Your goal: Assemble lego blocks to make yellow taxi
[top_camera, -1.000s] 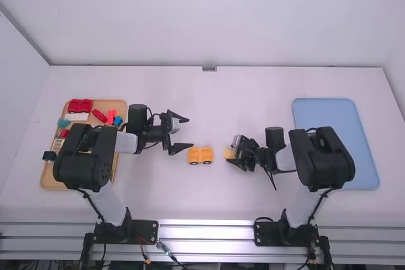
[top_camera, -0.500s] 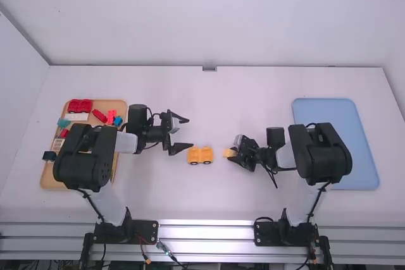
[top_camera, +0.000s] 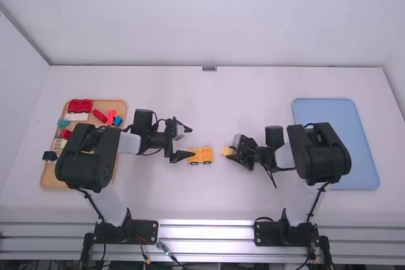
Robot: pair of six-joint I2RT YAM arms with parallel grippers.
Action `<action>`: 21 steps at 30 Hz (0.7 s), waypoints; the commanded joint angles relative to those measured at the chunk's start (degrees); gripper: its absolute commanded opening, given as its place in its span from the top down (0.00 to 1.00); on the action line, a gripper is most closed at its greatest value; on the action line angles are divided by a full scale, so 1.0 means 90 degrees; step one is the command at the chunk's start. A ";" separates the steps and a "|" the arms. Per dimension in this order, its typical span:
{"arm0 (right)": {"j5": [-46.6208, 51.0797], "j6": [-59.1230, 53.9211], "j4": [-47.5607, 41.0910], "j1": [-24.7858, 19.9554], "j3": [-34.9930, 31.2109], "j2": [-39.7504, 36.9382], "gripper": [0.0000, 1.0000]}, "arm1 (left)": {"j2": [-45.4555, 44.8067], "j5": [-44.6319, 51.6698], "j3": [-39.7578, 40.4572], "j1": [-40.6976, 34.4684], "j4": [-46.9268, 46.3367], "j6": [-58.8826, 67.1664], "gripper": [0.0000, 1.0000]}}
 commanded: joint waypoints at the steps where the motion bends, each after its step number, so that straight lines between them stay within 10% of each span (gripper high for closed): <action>1: -0.0068 0.0236 -0.0027 0.0078 0.0080 -0.0090 0.79 | 0.0032 -0.0588 -0.0002 -0.0345 -0.0085 0.0189 0.01; 21: -0.0102 -0.0369 -0.1688 0.0529 0.0556 -0.1392 0.81 | 0.0622 -0.1384 -0.0991 -0.0743 0.2183 -0.0537 0.01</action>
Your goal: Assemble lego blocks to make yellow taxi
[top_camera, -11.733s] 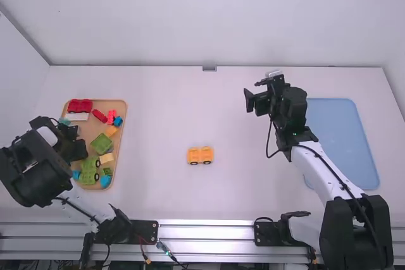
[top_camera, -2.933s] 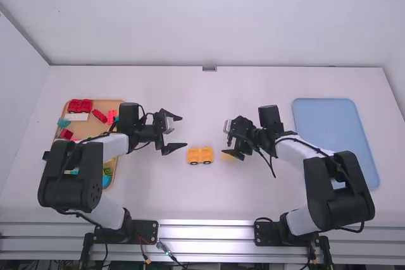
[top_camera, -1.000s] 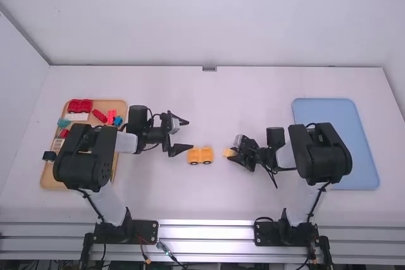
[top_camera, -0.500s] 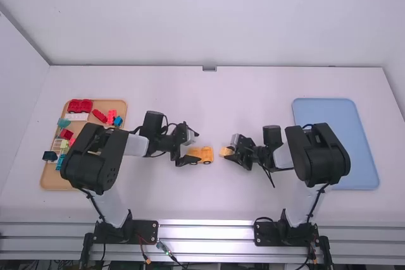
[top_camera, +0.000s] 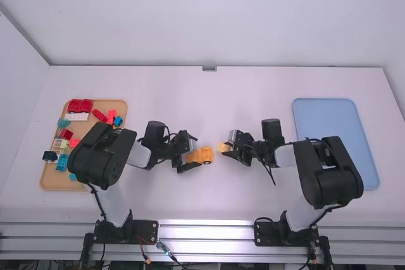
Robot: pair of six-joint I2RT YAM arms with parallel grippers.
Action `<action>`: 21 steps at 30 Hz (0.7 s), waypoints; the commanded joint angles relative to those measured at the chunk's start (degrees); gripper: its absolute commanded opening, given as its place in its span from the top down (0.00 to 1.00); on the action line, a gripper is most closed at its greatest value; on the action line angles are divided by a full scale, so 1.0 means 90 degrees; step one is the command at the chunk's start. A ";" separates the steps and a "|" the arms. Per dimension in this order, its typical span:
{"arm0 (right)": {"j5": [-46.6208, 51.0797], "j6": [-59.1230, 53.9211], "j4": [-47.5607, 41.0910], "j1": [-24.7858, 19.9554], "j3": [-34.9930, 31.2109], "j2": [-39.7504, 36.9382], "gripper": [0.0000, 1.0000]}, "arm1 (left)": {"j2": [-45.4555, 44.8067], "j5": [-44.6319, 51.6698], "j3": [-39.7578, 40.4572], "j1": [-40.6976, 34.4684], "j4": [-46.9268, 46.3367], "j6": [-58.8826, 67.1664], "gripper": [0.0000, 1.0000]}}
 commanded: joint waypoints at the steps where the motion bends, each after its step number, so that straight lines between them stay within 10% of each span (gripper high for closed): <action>1: -0.0051 -0.0228 -0.0155 0.0194 0.0270 -0.0100 0.82 | 0.0231 0.0189 -0.0024 0.0044 0.0078 -0.0126 0.01; 8: 0.0381 -0.0221 -0.0287 0.0634 0.0457 -0.0100 0.85 | 0.0653 0.0495 0.0393 0.0012 -0.0078 -0.0100 0.02; 21: 0.0301 -0.0226 -0.0231 0.0843 0.0444 -0.0017 0.87 | 0.0653 0.0481 0.0852 0.0034 -0.1727 0.1644 0.46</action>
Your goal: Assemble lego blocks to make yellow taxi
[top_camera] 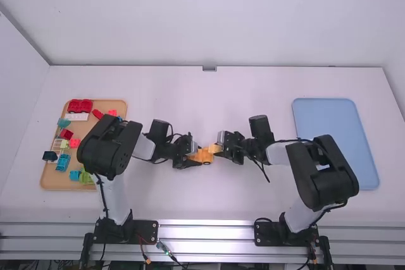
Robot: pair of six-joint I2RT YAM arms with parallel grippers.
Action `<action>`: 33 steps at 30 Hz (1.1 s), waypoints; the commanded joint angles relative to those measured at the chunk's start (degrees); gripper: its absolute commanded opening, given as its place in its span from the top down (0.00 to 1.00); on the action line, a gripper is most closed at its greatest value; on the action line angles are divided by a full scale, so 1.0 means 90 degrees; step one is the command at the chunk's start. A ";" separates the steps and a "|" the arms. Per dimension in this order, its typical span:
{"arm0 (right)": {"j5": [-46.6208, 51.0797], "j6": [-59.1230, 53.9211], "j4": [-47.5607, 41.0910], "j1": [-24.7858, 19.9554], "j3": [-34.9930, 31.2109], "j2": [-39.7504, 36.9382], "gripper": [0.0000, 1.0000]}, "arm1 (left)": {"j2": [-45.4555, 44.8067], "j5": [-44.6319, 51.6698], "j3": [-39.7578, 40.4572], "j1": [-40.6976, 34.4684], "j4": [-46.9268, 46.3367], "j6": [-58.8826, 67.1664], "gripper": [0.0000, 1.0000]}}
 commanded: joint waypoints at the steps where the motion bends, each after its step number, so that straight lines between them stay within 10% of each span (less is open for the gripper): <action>1: -0.0051 0.0012 0.0046 0.0177 0.0083 0.0015 0.88 | 0.0075 -0.0078 0.0078 0.0024 -0.0265 0.0486 0.46; 33: -0.0134 0.0114 0.0126 0.0556 0.0544 0.1015 0.92 | 0.0075 -0.0257 0.0158 0.0022 -0.0452 0.0500 0.43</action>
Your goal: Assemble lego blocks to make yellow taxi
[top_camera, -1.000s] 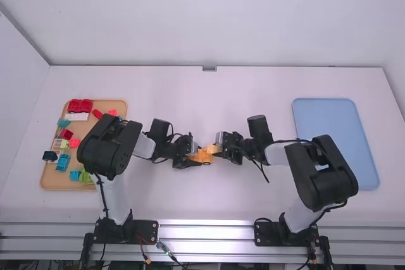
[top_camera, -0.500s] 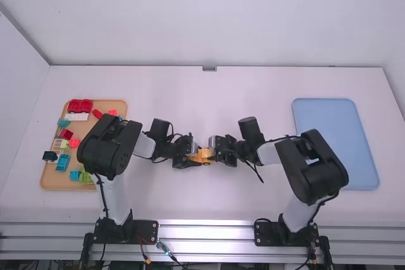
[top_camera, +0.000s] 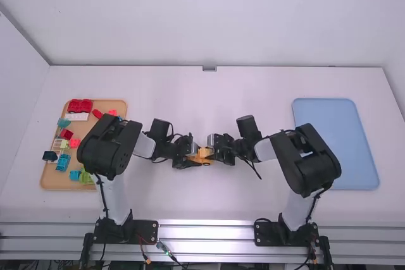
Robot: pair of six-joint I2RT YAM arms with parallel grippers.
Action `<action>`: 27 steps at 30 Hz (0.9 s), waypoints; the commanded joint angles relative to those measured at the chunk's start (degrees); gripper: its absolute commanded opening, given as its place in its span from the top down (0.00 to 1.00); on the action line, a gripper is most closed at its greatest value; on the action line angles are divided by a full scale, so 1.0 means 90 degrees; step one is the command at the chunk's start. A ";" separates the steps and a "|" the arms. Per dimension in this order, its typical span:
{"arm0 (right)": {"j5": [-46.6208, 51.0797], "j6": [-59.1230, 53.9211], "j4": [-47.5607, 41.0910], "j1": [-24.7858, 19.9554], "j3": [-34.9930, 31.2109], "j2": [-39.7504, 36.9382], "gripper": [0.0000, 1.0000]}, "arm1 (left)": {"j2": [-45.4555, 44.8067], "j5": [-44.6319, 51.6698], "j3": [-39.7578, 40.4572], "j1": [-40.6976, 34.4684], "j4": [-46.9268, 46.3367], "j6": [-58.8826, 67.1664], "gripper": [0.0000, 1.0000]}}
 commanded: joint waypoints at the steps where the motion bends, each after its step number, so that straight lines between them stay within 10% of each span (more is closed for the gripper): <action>1: -0.0049 0.0017 -0.0121 -0.0017 0.0092 0.0109 0.92 | 0.0075 -0.0296 0.0022 -0.0002 -0.0056 0.0092 0.43; 20: 0.0017 0.0017 -0.0253 -0.0080 0.0087 0.0073 0.90 | 0.0075 -0.0415 0.0022 0.0024 0.0095 -0.0294 0.43; 27: -0.0056 0.0015 -0.0170 -0.0085 0.0138 0.0073 0.46 | 0.0075 -0.0418 0.0017 -0.0012 0.0092 -0.0294 0.43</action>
